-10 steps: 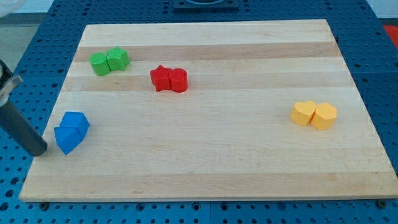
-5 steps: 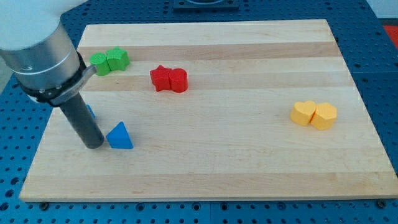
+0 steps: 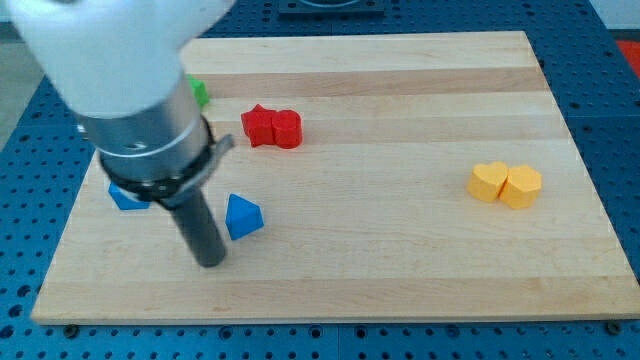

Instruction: Put the blue triangle towards the green circle

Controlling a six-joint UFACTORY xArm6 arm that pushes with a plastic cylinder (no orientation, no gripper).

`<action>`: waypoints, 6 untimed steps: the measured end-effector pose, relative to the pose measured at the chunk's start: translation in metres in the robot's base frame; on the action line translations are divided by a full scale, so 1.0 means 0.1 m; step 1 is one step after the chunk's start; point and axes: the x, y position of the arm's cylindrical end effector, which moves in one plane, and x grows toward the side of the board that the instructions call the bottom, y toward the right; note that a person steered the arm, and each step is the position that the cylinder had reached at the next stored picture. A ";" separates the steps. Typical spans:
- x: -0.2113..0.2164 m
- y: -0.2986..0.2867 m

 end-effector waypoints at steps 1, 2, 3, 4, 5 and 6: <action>-0.09 0.33; -0.39 0.21; -0.57 -0.01; -0.39 0.05; -0.41 0.01; -0.77 -0.10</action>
